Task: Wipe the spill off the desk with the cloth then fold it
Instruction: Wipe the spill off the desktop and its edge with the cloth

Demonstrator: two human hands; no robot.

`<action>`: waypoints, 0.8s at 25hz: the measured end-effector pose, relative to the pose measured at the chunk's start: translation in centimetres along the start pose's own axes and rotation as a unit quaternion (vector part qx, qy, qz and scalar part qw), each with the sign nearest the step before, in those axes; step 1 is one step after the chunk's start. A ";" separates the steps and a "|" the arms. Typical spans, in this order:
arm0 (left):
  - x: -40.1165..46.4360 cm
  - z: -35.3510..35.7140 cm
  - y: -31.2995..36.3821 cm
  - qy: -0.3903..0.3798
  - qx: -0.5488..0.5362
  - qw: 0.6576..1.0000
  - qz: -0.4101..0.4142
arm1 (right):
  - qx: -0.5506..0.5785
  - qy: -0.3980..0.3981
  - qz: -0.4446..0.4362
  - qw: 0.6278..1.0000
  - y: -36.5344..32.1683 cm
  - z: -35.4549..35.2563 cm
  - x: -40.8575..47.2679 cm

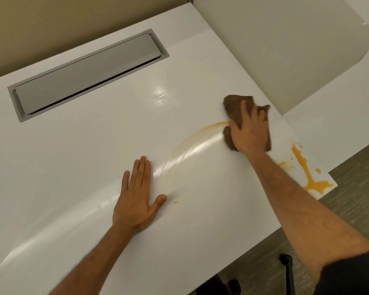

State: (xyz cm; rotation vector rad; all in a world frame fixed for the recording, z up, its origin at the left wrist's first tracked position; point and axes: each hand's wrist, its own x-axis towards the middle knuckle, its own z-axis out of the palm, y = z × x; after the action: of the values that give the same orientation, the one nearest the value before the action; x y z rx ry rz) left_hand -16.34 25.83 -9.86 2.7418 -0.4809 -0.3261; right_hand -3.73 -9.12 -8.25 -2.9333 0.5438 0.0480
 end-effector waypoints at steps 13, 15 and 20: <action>-0.7 0.1 -0.7 0.089 -0.243 0.966 -0.012 | 0.097 -0.183 -0.478 0.854 -9.8 2.3 -14.8; -0.8 0.5 -1.2 0.082 -0.221 0.972 0.001 | 0.122 -0.200 -0.489 0.840 -8.4 2.0 -17.6; -0.7 0.8 -1.7 0.039 -0.184 0.982 0.025 | 0.209 -0.240 -0.438 0.841 -3.9 2.2 -23.3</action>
State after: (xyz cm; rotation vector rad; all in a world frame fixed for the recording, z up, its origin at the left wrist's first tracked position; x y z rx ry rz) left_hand -16.68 27.36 -11.17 2.3707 -0.4202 -0.2626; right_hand -24.06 3.08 -8.40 -2.3206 -0.7666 0.4616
